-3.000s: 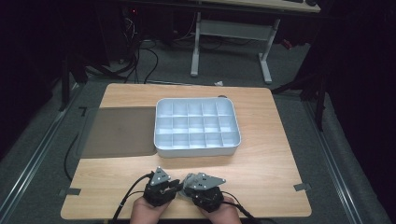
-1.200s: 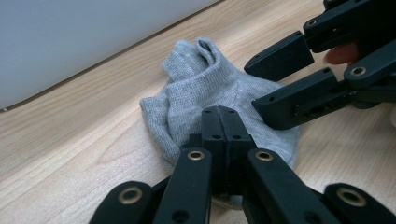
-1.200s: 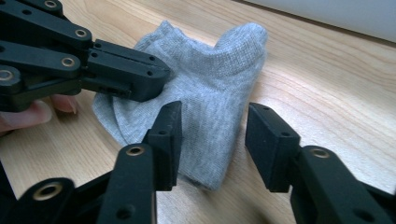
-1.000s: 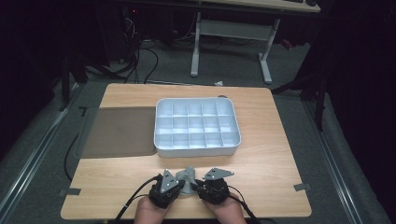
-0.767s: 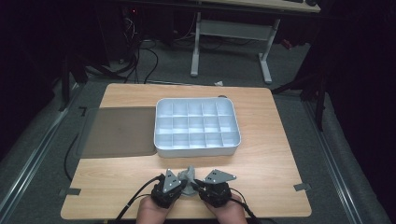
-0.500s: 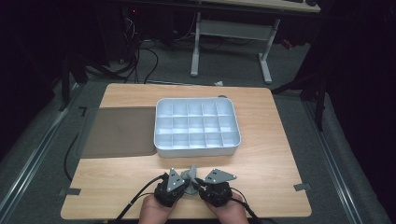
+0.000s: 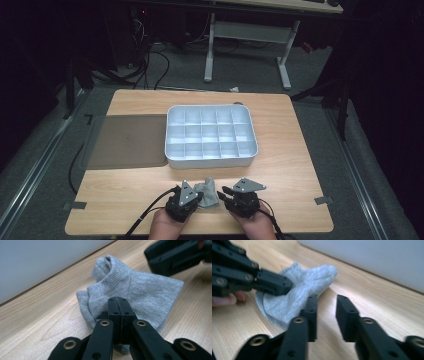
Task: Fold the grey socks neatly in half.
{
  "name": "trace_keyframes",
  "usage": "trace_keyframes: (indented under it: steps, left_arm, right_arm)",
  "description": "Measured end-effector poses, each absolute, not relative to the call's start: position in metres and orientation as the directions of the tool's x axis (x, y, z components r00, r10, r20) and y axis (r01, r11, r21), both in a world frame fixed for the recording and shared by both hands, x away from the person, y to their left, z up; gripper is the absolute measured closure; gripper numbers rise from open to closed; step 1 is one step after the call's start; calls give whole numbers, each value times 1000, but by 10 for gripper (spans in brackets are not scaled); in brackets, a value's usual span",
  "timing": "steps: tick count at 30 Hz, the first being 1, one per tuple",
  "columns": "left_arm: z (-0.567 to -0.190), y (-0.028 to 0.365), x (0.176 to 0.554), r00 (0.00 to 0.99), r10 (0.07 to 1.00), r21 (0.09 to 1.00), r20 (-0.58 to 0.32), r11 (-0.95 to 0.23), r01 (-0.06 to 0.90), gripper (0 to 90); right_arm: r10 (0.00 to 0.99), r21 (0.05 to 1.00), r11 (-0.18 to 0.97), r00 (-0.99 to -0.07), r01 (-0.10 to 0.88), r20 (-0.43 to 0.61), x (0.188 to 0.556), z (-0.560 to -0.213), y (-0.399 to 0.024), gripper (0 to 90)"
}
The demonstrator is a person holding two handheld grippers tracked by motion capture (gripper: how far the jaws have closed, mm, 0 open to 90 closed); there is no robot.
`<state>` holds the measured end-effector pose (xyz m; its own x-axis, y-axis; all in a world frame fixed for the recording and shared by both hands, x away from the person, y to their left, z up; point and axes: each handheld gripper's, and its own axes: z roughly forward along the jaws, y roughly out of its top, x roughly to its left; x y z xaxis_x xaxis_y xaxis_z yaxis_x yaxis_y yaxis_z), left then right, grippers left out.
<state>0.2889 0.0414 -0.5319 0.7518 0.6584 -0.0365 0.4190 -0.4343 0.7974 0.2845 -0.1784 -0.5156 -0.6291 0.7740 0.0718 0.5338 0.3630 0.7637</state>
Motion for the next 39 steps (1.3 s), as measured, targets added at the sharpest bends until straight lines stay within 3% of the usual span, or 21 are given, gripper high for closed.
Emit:
trace_keyframes:
  steps: [3,8,18,29,35,39]
  left_arm:
    - [-532,41,289,750,660,797,-36,-434,419,900]
    - [-532,42,289,749,660,797,-46,-428,426,900]
    - [-531,32,290,737,674,791,-55,-422,444,900]
    - [-526,1,293,765,643,765,18,-502,404,899]
    - [-524,6,297,754,654,764,-58,-457,455,864]
    - [-524,6,296,756,653,766,-55,-457,451,857]
  right_arm:
    - [774,750,360,-626,555,92,287,-522,-173,854]
    - [760,724,391,-643,568,94,289,-527,-165,900]
    - [723,775,379,-685,507,95,286,-520,-159,900]
    - [735,796,321,-665,513,131,286,-517,-181,900]
    - [733,798,305,-663,520,152,289,-518,-187,900]
    - [735,801,294,-659,522,160,290,-518,-191,900]
